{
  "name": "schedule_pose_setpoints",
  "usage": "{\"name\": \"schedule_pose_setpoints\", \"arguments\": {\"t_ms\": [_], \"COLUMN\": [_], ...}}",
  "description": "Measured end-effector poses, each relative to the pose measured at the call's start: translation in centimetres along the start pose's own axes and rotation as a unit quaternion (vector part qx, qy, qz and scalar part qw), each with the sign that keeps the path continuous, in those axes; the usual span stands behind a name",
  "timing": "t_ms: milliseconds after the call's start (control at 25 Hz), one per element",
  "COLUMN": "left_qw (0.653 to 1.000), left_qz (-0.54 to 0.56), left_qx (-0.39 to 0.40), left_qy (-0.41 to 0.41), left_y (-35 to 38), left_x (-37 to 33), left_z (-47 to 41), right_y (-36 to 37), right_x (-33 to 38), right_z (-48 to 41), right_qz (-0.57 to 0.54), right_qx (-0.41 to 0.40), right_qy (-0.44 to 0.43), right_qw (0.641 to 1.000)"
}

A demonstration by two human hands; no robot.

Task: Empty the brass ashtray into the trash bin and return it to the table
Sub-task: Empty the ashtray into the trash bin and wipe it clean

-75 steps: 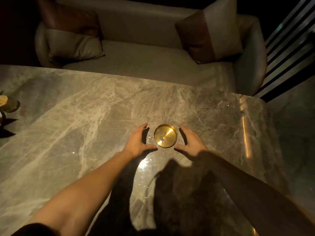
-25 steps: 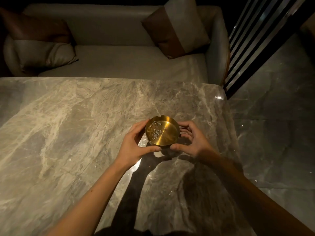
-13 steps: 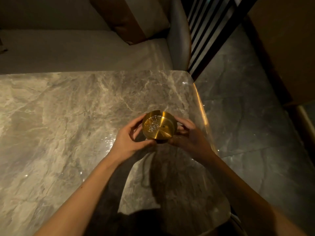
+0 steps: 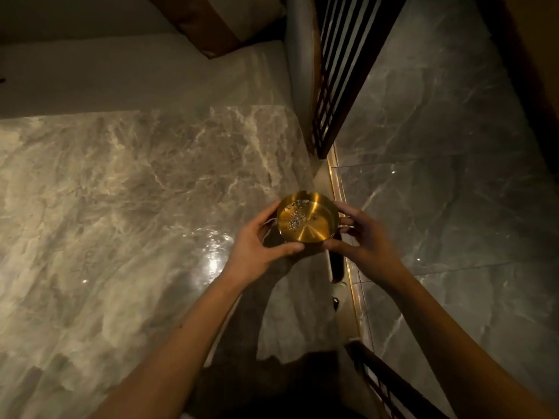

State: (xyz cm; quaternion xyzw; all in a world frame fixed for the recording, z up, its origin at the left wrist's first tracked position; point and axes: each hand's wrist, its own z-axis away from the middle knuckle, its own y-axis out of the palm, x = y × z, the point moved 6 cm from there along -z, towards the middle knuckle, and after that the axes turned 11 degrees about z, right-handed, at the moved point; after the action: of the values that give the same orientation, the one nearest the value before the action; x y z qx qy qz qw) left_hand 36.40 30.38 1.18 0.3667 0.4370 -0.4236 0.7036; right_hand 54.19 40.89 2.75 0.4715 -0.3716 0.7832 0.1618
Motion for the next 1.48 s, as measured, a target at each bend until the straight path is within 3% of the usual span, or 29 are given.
{"name": "schedule_pose_setpoints", "arguments": {"t_ms": [280, 480, 760, 1000, 1480], "left_qw": [0.997, 0.990, 0.970, 0.956, 0.936], "left_qz": [0.026, 0.028, 0.019, 0.014, 0.027], "left_qx": [-0.030, -0.041, -0.069, -0.132, -0.139], "left_qy": [-0.074, -0.133, -0.233, -0.264, -0.321], "left_y": [15.2, 19.2, 20.0, 18.2, 15.6], "left_x": [6.0, 12.3, 23.9, 32.1, 42.3], "left_z": [-4.8, -8.3, -11.8, -14.5, -17.2], "right_y": [-10.6, -11.4, -8.2, -3.5, 4.7], "right_x": [-13.0, -20.8, -31.8, -39.6, -50.7], "right_z": [0.2, -0.3, -2.7, -5.7, -8.8], "right_qz": [-0.038, -0.096, -0.084, -0.100, -0.160], "right_qx": [0.030, 0.035, 0.092, 0.139, 0.188], "right_qy": [0.064, 0.140, 0.168, 0.178, 0.224], "right_qw": [0.997, 0.985, 0.978, 0.969, 0.943]}}
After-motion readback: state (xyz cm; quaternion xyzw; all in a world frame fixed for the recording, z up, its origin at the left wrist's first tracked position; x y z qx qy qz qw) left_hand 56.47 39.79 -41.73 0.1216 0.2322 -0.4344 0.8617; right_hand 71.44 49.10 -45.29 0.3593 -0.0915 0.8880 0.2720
